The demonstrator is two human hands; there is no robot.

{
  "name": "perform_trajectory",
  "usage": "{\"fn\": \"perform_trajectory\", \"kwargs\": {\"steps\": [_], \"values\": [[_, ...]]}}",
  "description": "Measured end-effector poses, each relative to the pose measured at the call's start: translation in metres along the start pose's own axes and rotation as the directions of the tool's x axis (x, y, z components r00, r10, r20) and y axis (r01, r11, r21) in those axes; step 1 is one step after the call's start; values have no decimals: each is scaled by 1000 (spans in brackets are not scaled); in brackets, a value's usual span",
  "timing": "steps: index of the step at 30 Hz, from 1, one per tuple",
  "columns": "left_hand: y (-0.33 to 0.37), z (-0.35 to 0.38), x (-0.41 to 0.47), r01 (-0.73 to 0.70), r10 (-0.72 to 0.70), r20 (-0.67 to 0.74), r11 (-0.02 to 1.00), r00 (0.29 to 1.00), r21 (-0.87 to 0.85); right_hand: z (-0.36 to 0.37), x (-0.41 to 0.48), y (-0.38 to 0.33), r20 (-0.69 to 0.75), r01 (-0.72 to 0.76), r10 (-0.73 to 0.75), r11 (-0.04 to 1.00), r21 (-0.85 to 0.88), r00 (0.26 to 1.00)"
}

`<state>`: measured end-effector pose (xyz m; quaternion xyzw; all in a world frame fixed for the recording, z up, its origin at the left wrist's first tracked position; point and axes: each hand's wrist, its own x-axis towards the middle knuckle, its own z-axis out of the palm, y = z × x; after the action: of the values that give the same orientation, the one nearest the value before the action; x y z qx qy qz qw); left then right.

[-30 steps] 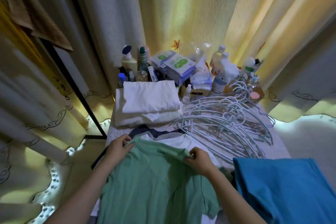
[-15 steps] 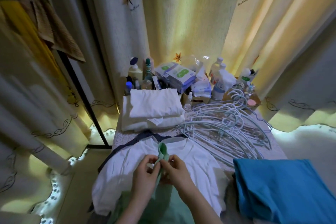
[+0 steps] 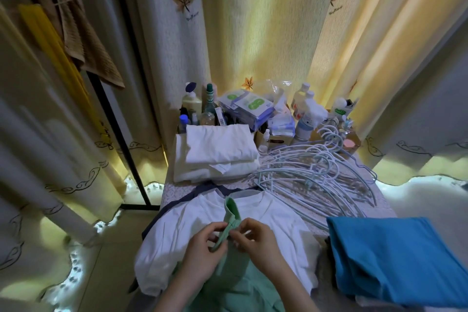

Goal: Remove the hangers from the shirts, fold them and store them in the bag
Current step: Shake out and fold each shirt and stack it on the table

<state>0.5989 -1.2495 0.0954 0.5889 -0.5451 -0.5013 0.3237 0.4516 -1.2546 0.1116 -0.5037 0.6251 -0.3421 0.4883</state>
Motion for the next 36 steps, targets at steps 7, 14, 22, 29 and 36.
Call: {"fn": "perform_trajectory", "kwargs": {"steps": [7, 14, 22, 29, 36], "values": [[0, -10, -10, -19, 20, 165, 1000, 986, -7, -15, 0, 14, 169, 454, -421, 810, -371, 891], [5, -36, -9, -189, 166, 170, 973, 971, 131, -33, 20, -17, 76, 464, -463, 838, -285, 883], [68, -73, 9, -393, 401, -68, 913, 913, 111, -62, 42, -115, 139, 689, -691, 640, -341, 710], [151, -70, 18, -456, 455, -34, 888, 890, -56, -99, 29, -230, 171, 803, -807, 489, -341, 565], [185, -79, 36, -562, 551, -112, 805, 827, -192, -138, 22, -293, 162, 831, -849, 424, -359, 503]]}}
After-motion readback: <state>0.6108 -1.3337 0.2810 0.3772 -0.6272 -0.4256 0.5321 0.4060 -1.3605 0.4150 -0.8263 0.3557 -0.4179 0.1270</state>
